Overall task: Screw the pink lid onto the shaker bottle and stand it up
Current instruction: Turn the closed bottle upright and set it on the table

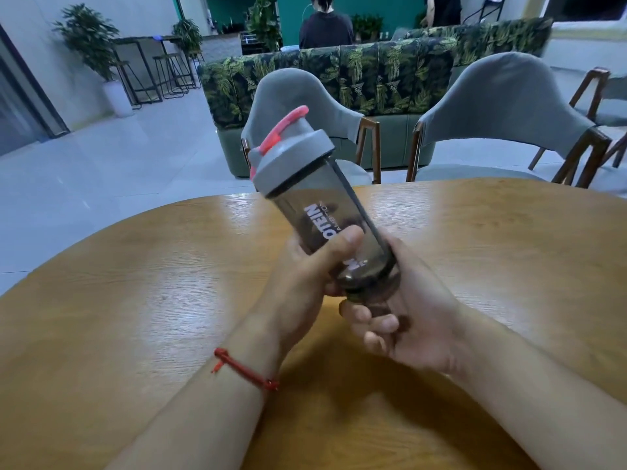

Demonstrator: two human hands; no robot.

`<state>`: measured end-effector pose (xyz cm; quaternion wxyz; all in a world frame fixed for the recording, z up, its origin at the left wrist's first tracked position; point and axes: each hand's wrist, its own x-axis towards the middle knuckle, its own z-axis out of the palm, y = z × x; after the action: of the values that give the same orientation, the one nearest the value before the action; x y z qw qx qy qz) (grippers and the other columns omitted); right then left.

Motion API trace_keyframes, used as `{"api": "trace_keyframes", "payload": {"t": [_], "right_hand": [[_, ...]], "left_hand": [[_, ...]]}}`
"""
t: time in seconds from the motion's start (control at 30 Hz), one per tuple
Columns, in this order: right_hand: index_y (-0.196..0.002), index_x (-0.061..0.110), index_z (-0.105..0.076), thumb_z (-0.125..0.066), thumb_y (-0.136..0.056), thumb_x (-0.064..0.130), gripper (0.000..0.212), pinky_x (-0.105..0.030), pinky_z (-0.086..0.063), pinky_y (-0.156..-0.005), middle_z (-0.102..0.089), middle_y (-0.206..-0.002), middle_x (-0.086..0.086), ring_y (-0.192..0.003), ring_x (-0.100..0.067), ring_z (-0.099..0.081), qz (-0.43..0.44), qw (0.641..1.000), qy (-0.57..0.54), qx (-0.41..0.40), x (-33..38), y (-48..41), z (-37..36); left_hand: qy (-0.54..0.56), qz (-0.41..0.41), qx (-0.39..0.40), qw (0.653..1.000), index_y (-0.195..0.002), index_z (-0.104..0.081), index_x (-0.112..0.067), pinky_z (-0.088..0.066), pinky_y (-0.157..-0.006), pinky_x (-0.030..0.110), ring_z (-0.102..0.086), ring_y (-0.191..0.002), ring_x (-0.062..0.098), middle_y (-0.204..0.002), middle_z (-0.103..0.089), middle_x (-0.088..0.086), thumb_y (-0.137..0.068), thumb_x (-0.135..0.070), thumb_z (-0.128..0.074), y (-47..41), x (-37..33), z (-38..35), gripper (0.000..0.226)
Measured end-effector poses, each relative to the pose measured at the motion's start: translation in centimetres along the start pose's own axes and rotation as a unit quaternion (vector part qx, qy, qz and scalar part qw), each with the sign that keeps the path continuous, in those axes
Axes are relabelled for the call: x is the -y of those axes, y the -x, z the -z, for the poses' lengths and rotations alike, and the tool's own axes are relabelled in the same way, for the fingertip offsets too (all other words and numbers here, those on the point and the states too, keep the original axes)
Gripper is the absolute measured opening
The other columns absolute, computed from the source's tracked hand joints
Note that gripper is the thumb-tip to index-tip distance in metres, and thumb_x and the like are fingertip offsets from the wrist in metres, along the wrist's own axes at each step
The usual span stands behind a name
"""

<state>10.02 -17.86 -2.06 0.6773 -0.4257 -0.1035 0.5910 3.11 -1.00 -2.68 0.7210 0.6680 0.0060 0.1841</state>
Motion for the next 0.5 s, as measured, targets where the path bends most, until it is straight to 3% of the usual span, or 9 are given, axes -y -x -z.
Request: {"api": "trace_keyframes", "payload": {"t": [0.07,0.13,0.27,0.3,0.33,0.4,0.47,0.5], "right_hand": [[-0.131,0.004,-0.076,-0.038,-0.099,0.092,0.101,-0.034,-0.060,-0.054,-0.063,-0.078,-0.012,-0.050,-0.016,-0.051,0.006,0.999,0.038,-0.032,-0.2,-0.4,0.1],[-0.141,0.007,-0.068,-0.036,-0.104,0.085,0.092,-0.037,-0.062,-0.060,-0.066,-0.085,-0.012,-0.058,-0.019,-0.056,0.023,0.997,0.052,-0.047,-0.1,-0.8,0.4],[-0.144,0.015,-0.068,-0.064,-0.111,0.050,0.048,-0.036,-0.067,-0.074,-0.076,-0.113,-0.005,-0.084,-0.018,-0.074,0.119,0.977,0.134,-0.118,-0.6,-2.2,0.0],[-0.142,0.022,-0.068,-0.072,-0.109,0.042,0.039,-0.036,-0.066,-0.081,-0.076,-0.127,-0.001,-0.098,-0.016,-0.076,0.162,0.954,0.200,-0.155,-0.8,-2.8,-0.4],[-0.145,0.029,-0.065,-0.079,-0.105,0.039,0.044,-0.037,-0.065,-0.090,-0.072,-0.141,0.003,-0.113,-0.013,-0.074,0.203,0.915,0.289,-0.197,-0.8,-3.4,-1.0],[-0.162,0.037,-0.047,-0.087,-0.096,0.046,0.078,-0.039,-0.057,-0.107,-0.055,-0.159,0.011,-0.135,-0.011,-0.061,0.259,0.821,0.441,-0.253,-0.8,-4.8,-2.9],[-0.174,0.033,-0.031,-0.091,-0.092,0.046,0.102,-0.038,-0.047,-0.118,-0.040,-0.171,0.007,-0.149,-0.014,-0.048,0.298,0.771,0.498,-0.264,-0.3,-6.5,-4.6],[-0.174,0.030,-0.032,-0.092,-0.093,0.042,0.102,-0.034,-0.044,-0.120,-0.040,-0.174,0.004,-0.152,-0.014,-0.045,0.326,0.755,0.510,-0.253,0.0,-7.3,-5.0]], "left_hand": [[-0.018,-0.009,-0.033,0.999,-0.134,-0.064,0.004,-0.058,-0.085,0.061,-0.073,-0.106,0.060,-0.119,-0.072,0.038,-0.097,-0.039,-0.085,-0.1,-0.2,0.5,0.061],[-0.049,-0.017,-0.078,0.996,-0.137,-0.066,0.001,-0.061,-0.099,0.063,-0.076,-0.115,0.051,-0.123,-0.078,0.029,-0.096,-0.030,-0.086,-0.3,-0.3,1.7,0.055],[-0.072,-0.009,-0.116,0.991,-0.147,-0.060,-0.001,-0.056,-0.113,0.061,-0.075,-0.126,0.039,-0.131,-0.079,0.021,-0.088,-0.025,-0.092,-0.6,-0.6,4.3,0.072],[-0.064,-0.008,-0.123,0.990,-0.147,-0.061,-0.002,-0.055,-0.114,0.057,-0.074,-0.127,0.037,-0.129,-0.079,0.016,-0.084,-0.029,-0.093,-0.6,-0.8,4.8,0.076],[-0.070,-0.012,-0.137,0.988,-0.145,-0.063,-0.008,-0.055,-0.114,0.054,-0.073,-0.126,0.036,-0.125,-0.079,0.011,-0.080,-0.034,-0.095,-0.6,-1.2,5.3,0.077],[-0.099,-0.025,-0.172,0.980,-0.137,-0.070,-0.022,-0.056,-0.111,0.049,-0.074,-0.122,0.031,-0.117,-0.080,0.003,-0.076,-0.042,-0.097,-0.3,-2.1,6.6,0.069],[-0.141,-0.038,-0.193,0.970,-0.125,-0.075,-0.034,-0.059,-0.101,0.038,-0.078,-0.107,0.014,-0.104,-0.085,-0.008,-0.074,-0.041,-0.097,-0.2,-2.9,8.1,0.056],[-0.164,-0.039,-0.199,0.965,-0.120,-0.078,-0.035,-0.060,-0.095,0.033,-0.078,-0.102,0.010,-0.102,-0.086,-0.010,-0.073,-0.038,-0.098,-0.3,-3.2,8.6,0.051]]}}
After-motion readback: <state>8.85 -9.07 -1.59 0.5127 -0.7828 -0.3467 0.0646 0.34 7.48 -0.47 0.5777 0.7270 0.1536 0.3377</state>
